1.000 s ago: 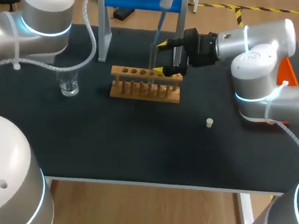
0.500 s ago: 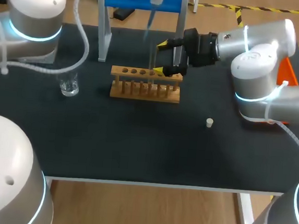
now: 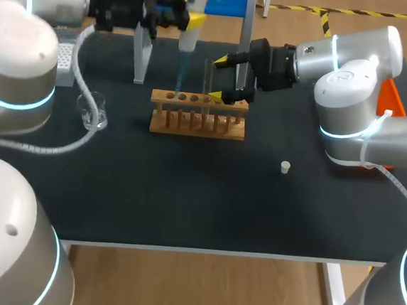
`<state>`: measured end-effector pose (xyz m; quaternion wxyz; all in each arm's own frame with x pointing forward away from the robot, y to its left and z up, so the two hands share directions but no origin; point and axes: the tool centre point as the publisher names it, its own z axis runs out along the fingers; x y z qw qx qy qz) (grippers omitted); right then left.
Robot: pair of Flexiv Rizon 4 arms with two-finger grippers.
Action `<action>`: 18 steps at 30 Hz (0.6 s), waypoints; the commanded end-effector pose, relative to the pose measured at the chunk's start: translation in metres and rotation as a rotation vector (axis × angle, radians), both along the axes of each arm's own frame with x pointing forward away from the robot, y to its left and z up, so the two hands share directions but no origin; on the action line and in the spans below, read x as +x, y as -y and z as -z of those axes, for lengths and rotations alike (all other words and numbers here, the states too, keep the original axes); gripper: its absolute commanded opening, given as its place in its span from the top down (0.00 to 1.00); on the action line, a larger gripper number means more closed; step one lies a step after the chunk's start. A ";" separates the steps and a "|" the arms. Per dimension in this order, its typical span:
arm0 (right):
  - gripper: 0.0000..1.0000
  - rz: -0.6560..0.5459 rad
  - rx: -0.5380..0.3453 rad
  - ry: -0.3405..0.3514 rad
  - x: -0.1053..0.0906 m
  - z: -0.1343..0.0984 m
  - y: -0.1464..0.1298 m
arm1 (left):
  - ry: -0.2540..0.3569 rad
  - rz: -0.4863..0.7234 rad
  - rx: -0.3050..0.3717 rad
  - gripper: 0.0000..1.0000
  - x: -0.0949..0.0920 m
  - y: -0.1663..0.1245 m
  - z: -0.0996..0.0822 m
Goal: Invert the test tube, pick up the pipette, mount the tip to pipette, aspirate from beaker and dispense into the tube, eject the tip, return the pipette, and cap with the stopper.
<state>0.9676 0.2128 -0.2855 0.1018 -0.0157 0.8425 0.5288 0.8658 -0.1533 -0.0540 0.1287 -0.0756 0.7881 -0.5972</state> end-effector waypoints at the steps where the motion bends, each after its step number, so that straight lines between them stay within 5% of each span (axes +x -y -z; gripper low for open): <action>1: 0.00 0.000 -0.001 0.000 0.000 0.000 0.000 | 0.007 0.019 -0.034 1.00 -0.016 -0.002 0.019; 18: 0.00 0.000 -0.001 0.000 0.000 0.000 0.000 | -0.031 0.113 -0.094 1.00 -0.025 0.035 0.055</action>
